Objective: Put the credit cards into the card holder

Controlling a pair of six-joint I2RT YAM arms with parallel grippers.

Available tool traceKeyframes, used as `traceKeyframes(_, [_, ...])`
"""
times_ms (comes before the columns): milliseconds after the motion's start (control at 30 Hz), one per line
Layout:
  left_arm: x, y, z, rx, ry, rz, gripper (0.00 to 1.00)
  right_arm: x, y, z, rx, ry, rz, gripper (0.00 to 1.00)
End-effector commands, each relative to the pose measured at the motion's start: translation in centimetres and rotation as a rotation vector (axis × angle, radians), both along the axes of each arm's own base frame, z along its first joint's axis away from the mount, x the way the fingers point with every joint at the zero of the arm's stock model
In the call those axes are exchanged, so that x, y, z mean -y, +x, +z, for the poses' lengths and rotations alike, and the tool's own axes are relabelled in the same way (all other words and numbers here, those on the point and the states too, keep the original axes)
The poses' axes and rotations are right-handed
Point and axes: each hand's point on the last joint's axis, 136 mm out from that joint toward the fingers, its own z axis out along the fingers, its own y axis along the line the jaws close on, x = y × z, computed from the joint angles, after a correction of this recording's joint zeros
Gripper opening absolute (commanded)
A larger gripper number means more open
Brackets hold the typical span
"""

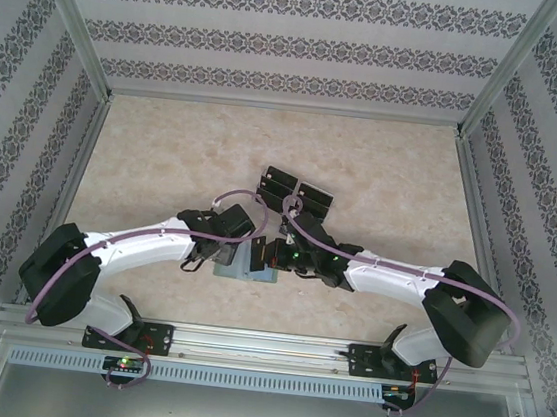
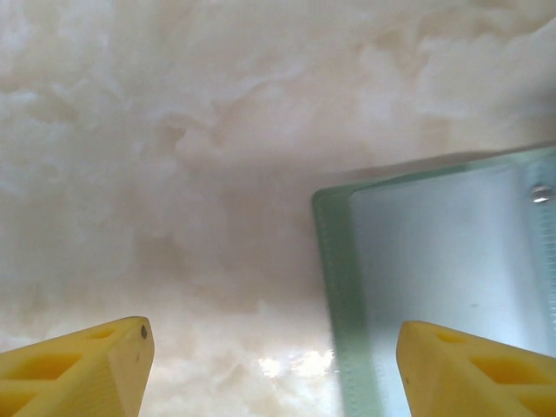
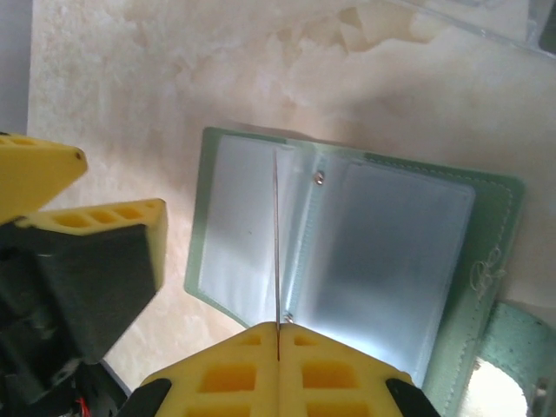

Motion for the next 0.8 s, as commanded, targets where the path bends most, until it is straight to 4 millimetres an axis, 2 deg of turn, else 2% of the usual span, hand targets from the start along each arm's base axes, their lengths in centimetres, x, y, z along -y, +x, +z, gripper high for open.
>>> traceKeyframes(0, [2.3,0.6,0.3,0.003,-0.057,-0.057,0.75,0.5,-0.3,-1.4,-0.012,-0.022,-0.02,0.0])
traceKeyframes(133, [4.0,1.0,-0.3,-0.002,-0.066,-0.098,0.75,1.0,-0.6,-2.4,-0.024,-0.042,-0.028,0.0])
traceKeyframes(300, [4.8,1.1,-1.7,-0.02,-0.037,-0.131,0.75,1.4,-0.9,-3.4,-0.041,-0.057,-0.034,0.0])
traceKeyframes(367, [4.4,1.0,-2.2,-0.03,-0.008,-0.128,0.75,1.5,-0.9,-3.7,-0.046,-0.063,-0.039,0.0])
traceKeyframes(533, [1.9,0.5,-3.3,-0.06,0.122,-0.077,0.75,1.8,-1.0,-4.1,-0.055,-0.074,-0.044,0.0])
traceKeyframes(767, [0.2,-0.5,-4.2,-0.07,0.155,-0.028,0.75,2.1,-1.1,-4.3,-0.06,-0.082,-0.052,0.0])
